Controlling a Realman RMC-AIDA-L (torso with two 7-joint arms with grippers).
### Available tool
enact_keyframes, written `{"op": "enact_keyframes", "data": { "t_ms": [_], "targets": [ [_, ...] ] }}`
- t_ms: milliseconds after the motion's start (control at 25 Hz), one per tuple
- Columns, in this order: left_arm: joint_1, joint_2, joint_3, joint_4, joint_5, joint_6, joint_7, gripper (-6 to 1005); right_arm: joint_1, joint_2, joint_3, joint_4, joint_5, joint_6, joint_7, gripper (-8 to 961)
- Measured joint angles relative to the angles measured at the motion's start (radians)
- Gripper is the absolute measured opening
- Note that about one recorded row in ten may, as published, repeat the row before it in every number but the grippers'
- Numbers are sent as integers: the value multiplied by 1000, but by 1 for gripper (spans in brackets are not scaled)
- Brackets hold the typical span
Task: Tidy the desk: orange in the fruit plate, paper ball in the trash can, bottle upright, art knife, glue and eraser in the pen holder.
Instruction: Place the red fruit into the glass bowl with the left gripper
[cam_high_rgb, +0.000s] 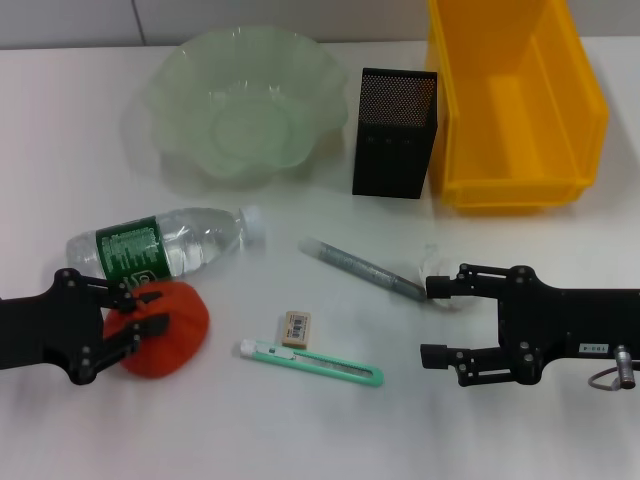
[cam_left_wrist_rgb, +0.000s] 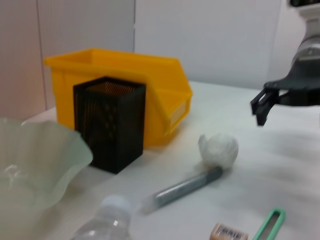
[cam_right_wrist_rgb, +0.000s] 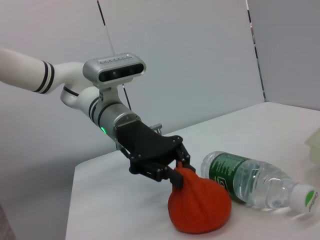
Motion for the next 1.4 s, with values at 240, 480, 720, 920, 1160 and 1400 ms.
{"op": "enact_keyframes", "data": {
  "t_ms": [240, 480, 720, 920, 1160, 1400],
  "targets": [
    [-12, -8, -62, 0, -3, 87, -2, 192, 0, 0, 0, -2, 1, 0, 0, 817],
    [-29, -24, -122, -2, -3, 142, -5, 180, 0, 0, 0, -4, 2, 0, 0, 816],
    [-62, -47, -187, -9, -5, 175, -8, 179, 0, 0, 0, -6, 2, 0, 0, 816],
    [-85, -71, -202, -10, -38, 184, -13, 177, 0, 0, 0, -6, 2, 0, 0, 815],
    [-100, -98, -205, -13, -103, 174, -14, 179, -7, 0, 16, -6, 5, 1, -2, 815],
    [-159, -113, -206, -100, -218, 79, -26, 181, -9, 1, 20, -6, 5, 11, -7, 814]
  ]
}}
